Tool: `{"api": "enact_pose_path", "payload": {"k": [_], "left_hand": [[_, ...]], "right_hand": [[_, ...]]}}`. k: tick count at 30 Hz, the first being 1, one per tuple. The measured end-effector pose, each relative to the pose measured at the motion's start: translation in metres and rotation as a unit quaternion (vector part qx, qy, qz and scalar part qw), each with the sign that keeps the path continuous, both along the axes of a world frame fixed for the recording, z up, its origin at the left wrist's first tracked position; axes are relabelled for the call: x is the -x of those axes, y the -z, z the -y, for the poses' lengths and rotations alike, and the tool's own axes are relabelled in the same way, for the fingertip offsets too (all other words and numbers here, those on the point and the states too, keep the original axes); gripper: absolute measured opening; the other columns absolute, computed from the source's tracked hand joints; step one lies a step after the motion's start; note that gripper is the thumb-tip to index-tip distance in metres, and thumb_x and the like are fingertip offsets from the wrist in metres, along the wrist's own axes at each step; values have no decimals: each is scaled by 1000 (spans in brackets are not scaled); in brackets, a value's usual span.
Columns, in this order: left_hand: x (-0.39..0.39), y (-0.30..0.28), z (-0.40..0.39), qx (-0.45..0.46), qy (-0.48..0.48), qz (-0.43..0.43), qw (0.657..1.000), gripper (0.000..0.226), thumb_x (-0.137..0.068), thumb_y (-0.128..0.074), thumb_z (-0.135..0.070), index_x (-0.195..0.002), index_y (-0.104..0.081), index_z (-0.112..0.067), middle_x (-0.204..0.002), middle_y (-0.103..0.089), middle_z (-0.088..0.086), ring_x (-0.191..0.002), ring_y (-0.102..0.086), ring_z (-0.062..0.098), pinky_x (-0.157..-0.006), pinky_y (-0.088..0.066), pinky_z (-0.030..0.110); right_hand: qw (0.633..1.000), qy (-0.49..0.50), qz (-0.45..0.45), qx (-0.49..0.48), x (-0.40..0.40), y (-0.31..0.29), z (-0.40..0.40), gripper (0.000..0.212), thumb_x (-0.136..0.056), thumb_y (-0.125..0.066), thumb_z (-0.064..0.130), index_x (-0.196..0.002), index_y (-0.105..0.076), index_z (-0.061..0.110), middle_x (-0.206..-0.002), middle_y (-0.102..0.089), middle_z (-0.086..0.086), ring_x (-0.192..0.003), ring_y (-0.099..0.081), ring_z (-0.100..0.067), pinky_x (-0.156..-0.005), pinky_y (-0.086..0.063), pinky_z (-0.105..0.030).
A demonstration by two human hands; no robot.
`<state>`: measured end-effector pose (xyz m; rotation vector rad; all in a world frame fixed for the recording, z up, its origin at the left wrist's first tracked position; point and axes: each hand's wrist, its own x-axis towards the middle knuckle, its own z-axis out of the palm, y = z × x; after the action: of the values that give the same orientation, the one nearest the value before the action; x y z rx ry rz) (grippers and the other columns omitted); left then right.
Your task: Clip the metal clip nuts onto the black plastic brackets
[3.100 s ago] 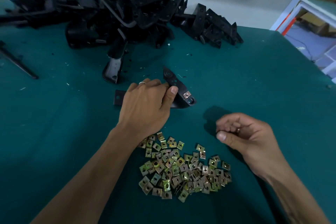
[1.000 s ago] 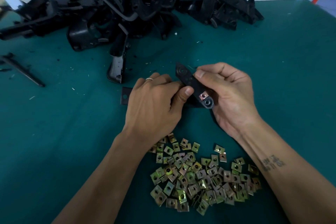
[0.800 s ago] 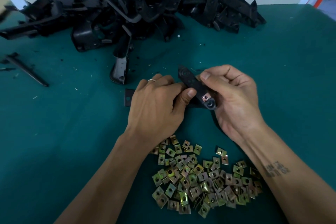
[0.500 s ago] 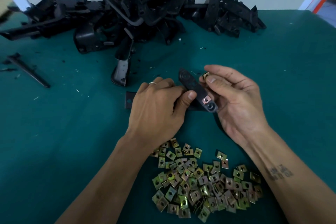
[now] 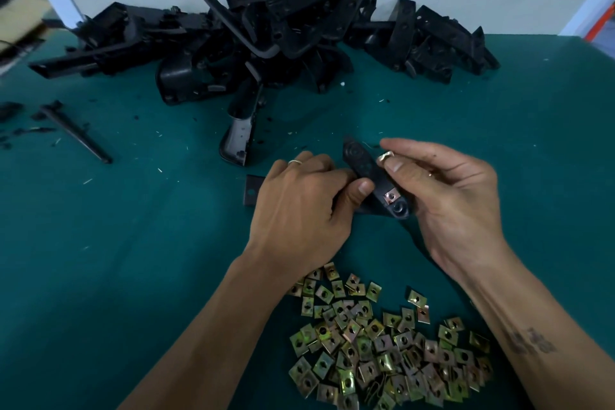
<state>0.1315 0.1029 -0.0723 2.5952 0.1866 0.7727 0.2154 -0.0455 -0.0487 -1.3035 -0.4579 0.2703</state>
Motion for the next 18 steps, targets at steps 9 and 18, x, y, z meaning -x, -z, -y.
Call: {"api": "enact_pose_path", "payload": {"k": [9,18], "left_hand": [[0,1,0,-1,-2,-9,1000,46,-101,-41,-49,-83,-71,-19,-83,-65,-1,-84,-57,25,-77,-45,45],[-1,1,0,-16,-1,-3,1000,52,-101,-38,-50,-80,-72,-16,-81,-65,1,-82,-57,26,-75,-45,46]], "right_hand": [[999,38,15,16,2,5,-2,15,-82,-77,6,-89,-79,19,-79,-72,-2,-76,-64,-15,-76,-53,-33],[997,54,50,21,7,6,-6,16,-85,-76,8,-80,-77,23,-76,-71,1,-73,-63,-11,-71,-54,-24]]}}
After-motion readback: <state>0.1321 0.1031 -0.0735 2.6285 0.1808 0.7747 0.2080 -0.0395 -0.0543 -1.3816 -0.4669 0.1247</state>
